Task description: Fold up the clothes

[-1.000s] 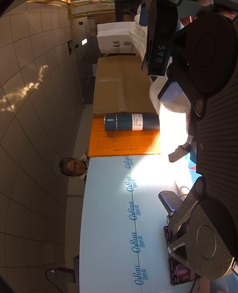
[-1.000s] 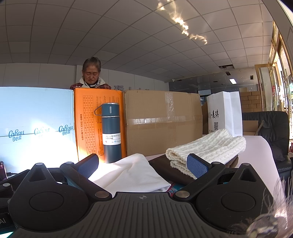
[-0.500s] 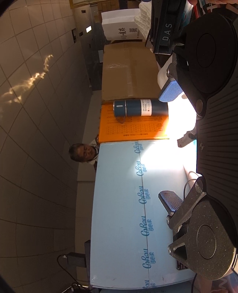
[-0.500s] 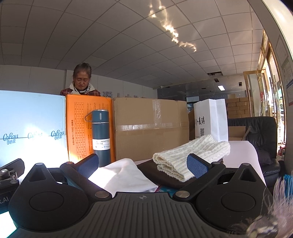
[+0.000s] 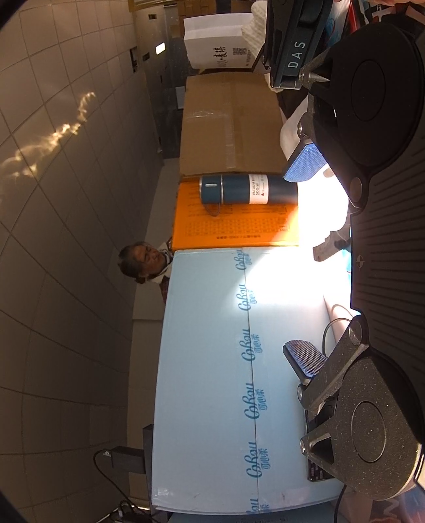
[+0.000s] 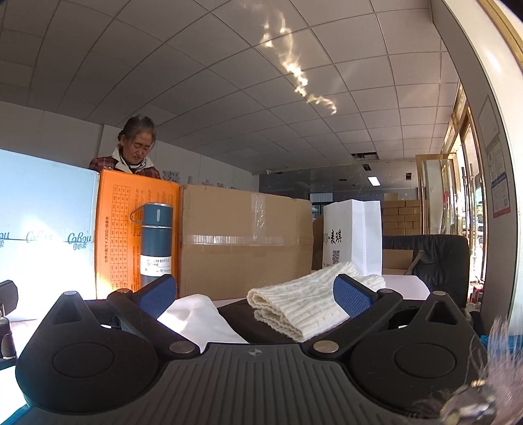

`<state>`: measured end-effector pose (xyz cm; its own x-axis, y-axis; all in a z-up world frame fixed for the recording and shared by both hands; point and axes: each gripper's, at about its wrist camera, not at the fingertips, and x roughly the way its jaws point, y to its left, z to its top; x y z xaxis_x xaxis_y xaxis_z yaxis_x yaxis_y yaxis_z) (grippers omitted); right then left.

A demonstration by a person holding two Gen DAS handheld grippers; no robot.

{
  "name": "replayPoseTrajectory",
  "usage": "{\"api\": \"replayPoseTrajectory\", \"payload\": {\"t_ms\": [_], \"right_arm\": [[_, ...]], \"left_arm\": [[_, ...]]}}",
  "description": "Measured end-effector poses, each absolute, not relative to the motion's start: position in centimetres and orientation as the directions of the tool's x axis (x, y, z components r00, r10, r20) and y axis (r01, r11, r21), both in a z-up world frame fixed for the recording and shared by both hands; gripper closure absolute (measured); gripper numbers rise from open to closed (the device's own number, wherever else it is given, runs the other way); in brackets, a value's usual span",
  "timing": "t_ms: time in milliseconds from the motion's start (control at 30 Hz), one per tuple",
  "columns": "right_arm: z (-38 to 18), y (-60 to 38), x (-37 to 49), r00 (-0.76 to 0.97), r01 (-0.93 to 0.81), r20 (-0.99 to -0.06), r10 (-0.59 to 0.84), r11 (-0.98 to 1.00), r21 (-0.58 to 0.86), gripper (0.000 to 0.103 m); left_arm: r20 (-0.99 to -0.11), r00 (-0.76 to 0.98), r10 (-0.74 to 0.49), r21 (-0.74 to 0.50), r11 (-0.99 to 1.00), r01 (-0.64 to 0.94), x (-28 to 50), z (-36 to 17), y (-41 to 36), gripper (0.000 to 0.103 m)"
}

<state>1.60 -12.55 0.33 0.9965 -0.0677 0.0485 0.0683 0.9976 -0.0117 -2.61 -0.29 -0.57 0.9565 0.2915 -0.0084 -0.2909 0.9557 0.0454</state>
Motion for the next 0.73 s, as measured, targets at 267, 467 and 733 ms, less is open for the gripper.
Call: {"api": "replayPoseTrajectory", "payload": {"t_ms": [267,467,733], "right_arm": [[0.35,-12.84,1.78,0.999,0.037,0.03,-0.038,0.999,0.006,0.0],[0.35,-12.77,1.79,0.999,0.037,0.029,-0.037,0.999,0.005,0.0],[0.35,-12.78,1.77,0.999,0.037,0.029,-0.037,0.999,0.005,0.0]], "left_arm": [[-0.017,0.956,0.293,0.035,0.956,-0.293,-2.45,-0.61,-0.06,0.0],[-0.016,0.957,0.288,0.036,0.957,-0.288,-2.4,-0.61,-0.07,0.0],[-0.013,0.97,0.244,0.037,0.969,-0.243,-2.49,-0.63,-0.24,0.0]]}}
